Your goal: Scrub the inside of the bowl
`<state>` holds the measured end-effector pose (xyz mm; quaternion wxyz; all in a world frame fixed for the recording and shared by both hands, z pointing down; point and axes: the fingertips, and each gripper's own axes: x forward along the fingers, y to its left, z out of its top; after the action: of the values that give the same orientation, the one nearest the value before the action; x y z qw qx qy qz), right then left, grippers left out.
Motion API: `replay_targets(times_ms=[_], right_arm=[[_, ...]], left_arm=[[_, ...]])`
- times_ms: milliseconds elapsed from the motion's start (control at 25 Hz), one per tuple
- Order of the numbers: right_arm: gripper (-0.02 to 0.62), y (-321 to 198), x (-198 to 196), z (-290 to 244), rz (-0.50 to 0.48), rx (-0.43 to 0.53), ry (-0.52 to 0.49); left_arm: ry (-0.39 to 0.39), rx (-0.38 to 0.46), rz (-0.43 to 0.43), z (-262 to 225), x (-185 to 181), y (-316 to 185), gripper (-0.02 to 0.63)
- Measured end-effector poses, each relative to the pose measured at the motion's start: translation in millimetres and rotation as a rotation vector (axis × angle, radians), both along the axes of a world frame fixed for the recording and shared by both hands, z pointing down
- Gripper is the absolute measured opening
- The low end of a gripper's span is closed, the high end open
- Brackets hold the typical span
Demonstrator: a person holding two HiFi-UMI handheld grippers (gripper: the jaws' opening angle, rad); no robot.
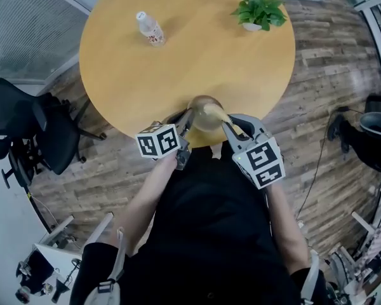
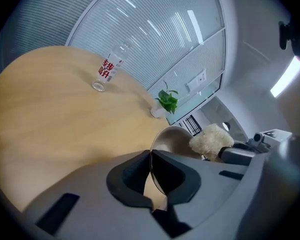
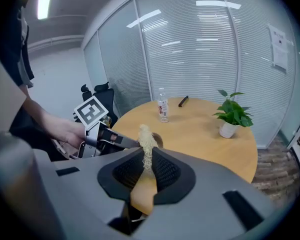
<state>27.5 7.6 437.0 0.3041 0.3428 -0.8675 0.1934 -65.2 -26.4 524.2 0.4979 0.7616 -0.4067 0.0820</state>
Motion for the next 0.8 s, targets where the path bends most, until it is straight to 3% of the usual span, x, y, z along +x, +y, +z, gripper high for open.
replay_targets(times_ms=[160,440,800], right_arm=[[0.048,1.5,-23.8,0.8,-0.049,0.014,0.028],[0.048,-1.2,-37.5,7.6,-0.093,0.058,0.174],[0.048,-2.1,-40.5,14.6,-0.075,0.079,0.236]], left_arm=[[-0.051,0.042,0.027,-14.7,-5.6,1.7,0.023],[-0.165,0.126,0.092,-32.9,-7.7,8.1,0.023],[-0.179,0.187,0.110,-47.8,-2.0,14.1,0.023]])
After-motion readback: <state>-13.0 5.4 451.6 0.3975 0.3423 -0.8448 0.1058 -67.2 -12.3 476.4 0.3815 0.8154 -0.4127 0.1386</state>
